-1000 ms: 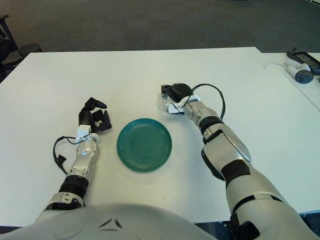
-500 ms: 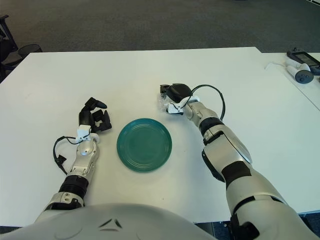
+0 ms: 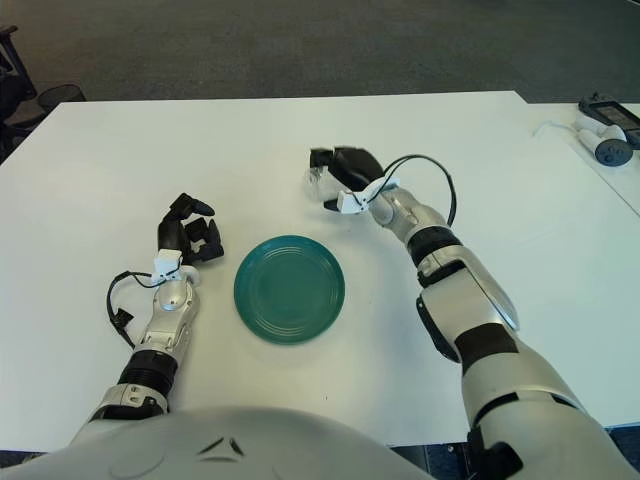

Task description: Put the bottle into the plate.

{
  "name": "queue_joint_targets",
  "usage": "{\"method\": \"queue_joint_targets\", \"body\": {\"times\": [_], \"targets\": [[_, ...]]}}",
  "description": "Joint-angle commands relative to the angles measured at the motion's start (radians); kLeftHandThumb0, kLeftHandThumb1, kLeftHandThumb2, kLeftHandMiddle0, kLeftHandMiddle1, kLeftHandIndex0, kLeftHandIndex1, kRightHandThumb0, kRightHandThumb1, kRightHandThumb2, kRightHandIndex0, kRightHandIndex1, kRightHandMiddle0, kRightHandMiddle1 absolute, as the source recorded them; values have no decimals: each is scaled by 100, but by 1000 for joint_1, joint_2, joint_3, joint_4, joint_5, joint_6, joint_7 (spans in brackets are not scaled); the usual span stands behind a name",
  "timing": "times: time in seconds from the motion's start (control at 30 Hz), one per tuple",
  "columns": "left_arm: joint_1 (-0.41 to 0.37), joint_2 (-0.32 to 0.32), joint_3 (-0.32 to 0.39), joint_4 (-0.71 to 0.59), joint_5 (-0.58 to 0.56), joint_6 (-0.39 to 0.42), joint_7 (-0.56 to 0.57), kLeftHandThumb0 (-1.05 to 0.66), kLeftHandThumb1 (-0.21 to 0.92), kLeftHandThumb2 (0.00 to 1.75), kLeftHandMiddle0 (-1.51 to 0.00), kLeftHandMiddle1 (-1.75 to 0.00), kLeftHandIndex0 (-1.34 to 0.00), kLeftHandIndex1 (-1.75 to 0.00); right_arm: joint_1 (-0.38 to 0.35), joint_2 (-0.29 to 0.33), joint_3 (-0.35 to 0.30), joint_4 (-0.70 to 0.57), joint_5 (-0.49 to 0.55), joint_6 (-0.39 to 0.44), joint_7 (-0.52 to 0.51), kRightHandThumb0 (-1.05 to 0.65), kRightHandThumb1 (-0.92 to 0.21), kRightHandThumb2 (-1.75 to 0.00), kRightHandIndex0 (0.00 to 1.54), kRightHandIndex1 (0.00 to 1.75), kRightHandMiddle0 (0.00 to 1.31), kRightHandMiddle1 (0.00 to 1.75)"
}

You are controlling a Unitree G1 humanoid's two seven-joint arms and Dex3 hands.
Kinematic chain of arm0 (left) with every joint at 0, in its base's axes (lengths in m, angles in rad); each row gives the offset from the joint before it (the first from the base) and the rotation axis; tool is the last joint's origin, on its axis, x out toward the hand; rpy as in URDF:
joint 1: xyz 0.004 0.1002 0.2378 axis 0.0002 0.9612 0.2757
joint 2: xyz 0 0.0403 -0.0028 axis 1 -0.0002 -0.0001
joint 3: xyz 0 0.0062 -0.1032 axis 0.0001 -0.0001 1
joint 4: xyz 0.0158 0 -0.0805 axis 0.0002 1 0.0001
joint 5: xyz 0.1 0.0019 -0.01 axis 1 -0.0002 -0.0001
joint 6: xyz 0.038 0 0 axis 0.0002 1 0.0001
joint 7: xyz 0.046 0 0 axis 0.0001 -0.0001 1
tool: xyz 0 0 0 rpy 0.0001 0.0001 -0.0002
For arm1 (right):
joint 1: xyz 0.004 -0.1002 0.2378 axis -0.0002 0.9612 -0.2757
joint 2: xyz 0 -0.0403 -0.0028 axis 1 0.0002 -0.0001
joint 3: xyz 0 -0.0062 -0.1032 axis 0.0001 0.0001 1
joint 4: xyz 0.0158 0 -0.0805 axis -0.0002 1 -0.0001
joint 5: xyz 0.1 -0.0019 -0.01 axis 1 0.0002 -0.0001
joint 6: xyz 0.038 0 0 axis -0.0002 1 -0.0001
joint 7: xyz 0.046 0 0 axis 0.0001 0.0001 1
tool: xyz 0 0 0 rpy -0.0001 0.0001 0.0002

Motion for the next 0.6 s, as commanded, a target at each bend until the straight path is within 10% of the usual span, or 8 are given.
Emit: {"method": "queue_joint_targets", "body": {"times": [0.0, 0.57], "targets": [[46, -1, 9, 50, -14, 44, -7, -52, 19, 147, -122, -175, -71, -175, 43, -21, -70, -254, 36, 33, 22, 0, -5, -162, 81, 171, 59, 175], [36, 5, 2, 65, -13, 35, -22, -52, 21, 144, -120, -175, -69, -175, 233, 35, -137, -853, 170, 172, 235, 0, -10, -157, 78, 173, 55, 175]]}}
